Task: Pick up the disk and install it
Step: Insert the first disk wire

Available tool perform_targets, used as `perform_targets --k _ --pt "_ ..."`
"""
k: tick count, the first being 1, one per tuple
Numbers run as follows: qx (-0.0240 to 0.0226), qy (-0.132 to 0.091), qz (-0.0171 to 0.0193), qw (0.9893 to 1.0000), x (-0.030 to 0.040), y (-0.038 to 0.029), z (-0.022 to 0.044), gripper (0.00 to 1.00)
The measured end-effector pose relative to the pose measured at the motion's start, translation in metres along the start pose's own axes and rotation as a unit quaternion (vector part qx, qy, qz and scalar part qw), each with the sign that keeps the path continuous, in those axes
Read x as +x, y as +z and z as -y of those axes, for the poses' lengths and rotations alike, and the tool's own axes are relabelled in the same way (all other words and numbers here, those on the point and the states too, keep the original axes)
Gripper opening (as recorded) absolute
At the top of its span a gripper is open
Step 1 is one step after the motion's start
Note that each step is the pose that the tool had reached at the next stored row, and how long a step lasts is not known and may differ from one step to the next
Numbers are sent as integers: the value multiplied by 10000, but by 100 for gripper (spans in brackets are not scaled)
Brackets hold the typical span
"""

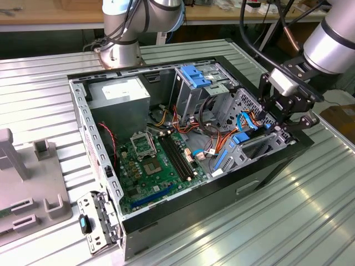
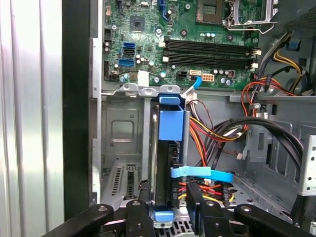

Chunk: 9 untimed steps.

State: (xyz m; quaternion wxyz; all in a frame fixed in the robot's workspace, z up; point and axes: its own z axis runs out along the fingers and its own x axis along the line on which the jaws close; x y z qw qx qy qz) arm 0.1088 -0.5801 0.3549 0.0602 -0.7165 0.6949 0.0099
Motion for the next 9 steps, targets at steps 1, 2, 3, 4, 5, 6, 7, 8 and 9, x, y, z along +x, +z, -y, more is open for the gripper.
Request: perform_targets --k 1,2,3,4,5,6,7,8,9 --pt "0 0 0 10000 -40 4 1 42" --pt "0 0 0 10000 -67 8 0 42" --pt "0 1 0 10000 -77 12 -10 42" --pt "0 0 0 10000 -81 13 -24 42" --pt "0 0 0 10000 -81 14 -25 42" --pt "0 0 0 10000 -81 15 -26 42" --pt "0 0 0 10000 -81 16 -26 42" --pt "0 0 0 10000 -81 16 -26 42" --pt "0 0 0 10000 -81 16 -26 42"
